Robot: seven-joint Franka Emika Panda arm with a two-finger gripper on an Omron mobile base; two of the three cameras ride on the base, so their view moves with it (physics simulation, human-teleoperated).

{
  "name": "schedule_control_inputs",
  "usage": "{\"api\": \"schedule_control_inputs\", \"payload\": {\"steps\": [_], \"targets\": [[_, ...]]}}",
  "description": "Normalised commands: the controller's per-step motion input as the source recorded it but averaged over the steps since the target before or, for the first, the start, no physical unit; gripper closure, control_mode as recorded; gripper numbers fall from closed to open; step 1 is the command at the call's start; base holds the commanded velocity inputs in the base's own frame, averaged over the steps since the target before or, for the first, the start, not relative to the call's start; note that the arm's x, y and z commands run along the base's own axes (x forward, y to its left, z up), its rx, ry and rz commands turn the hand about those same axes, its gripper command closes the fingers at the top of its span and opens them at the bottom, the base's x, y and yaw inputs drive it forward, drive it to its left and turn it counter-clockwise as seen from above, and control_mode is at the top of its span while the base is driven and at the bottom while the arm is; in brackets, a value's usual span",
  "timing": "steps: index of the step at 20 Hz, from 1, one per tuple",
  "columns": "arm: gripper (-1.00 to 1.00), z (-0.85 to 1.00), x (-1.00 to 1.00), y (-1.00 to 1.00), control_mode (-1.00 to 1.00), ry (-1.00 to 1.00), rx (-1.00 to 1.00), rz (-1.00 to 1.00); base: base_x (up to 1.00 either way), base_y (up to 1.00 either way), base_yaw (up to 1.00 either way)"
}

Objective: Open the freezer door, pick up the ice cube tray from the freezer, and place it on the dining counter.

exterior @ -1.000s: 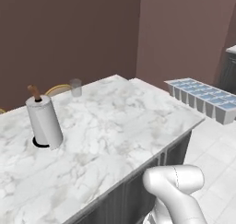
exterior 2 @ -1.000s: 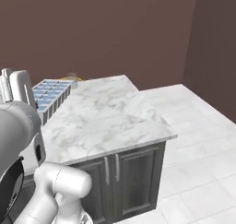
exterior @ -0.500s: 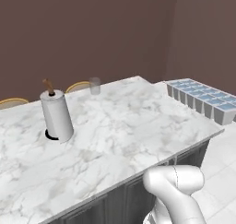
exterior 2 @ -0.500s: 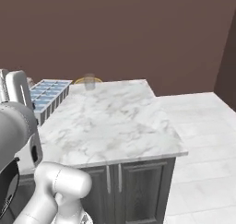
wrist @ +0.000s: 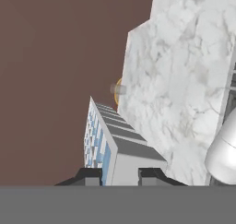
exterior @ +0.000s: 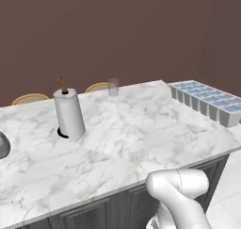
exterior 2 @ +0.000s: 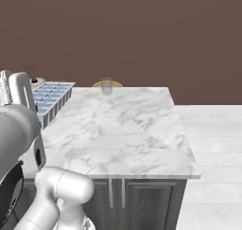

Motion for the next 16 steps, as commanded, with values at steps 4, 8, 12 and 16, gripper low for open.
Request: {"api": "schedule_control_inputs", "payload": {"steps": [4, 8, 12, 16], "targets": [[1.0, -0.2, 0.53, 0.0, -1.0, 0.0, 0.0, 0.14, 0.18, 0.0, 0.06], [1.0, -0.48, 0.67, 0.0, -1.0, 0.01, 0.0, 0.12, 0.0, 0.0, 0.0], [1.0, -0.57, 0.71, 0.0, -1.0, 0.0, 0.0, 0.06, 0.0, 0.0, 0.0], [1.0, -0.54, 0.66, 0.0, -1.0, 0.0, 0.0, 0.05, 0.0, 0.0, 0.0]]}}
